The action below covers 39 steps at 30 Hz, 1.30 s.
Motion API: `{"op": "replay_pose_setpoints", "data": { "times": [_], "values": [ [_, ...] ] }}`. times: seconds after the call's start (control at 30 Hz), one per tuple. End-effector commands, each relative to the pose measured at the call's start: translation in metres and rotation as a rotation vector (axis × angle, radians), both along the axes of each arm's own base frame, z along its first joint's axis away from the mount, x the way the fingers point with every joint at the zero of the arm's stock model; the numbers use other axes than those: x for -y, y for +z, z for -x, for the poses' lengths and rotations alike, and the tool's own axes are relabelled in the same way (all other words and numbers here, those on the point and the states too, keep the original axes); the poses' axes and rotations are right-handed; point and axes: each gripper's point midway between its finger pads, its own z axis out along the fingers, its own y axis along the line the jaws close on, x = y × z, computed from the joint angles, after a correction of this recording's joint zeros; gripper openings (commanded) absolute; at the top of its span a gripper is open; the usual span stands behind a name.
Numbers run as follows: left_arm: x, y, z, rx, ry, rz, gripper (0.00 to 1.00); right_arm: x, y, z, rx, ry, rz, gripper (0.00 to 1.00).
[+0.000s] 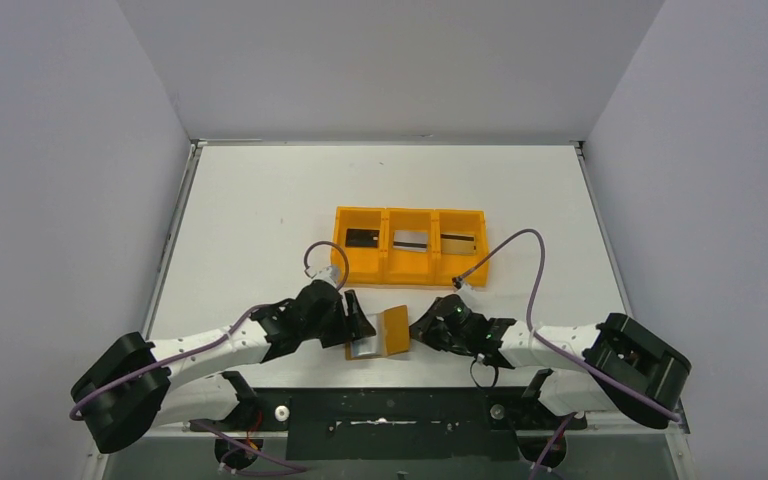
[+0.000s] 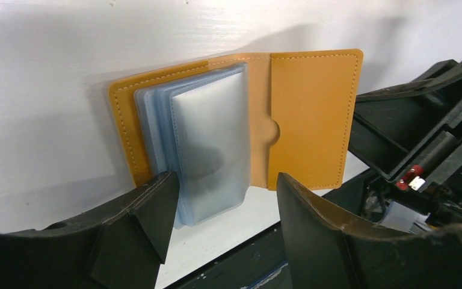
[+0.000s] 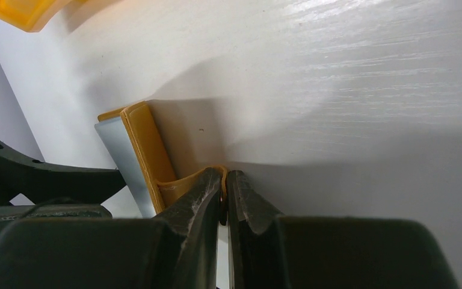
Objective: Take the credit cards out of the card holder
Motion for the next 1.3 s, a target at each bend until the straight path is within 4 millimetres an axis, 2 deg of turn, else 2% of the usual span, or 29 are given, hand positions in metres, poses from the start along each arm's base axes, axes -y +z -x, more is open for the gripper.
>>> {"op": "replay_pose_setpoints", "data": {
  "times": [0.0,0.4,0.6,0.7,0.83,0.93,1.1,1.27],
  "values": [
    [0.025,0.021,-0.007,0.031,-0.003,0.165,0.6,0.013,-0.02,0.008,-0.046,0.021,0.093,0.05],
    [0.046,0.042,-0.015,0.069,-0.021,0.281,0.59,0.013,-0.022,0.009,-0.048,0.028,0.099,0.05],
    [0.055,0.035,-0.012,0.043,-0.072,0.272,0.6,0.012,-0.022,0.009,-0.045,0.032,0.099,0.05],
    [0.062,0.034,-0.012,0.043,-0.111,0.253,0.59,0.012,-0.017,0.007,-0.024,0.035,0.085,0.09],
    [0.07,0.035,-0.015,0.06,-0.144,0.217,0.5,0.008,-0.005,0.004,0.02,0.035,0.035,0.21],
    [0.073,0.031,-0.018,0.067,-0.156,0.178,0.46,0.006,0.003,0.002,0.041,0.032,0.009,0.27],
    [0.074,0.017,-0.018,0.052,-0.18,0.137,0.4,0.012,0.013,-0.002,0.056,-0.001,0.023,0.29],
    [0.075,0.001,-0.01,0.019,-0.204,0.108,0.35,0.027,0.031,-0.01,0.101,-0.067,0.05,0.32]
  ]
}}
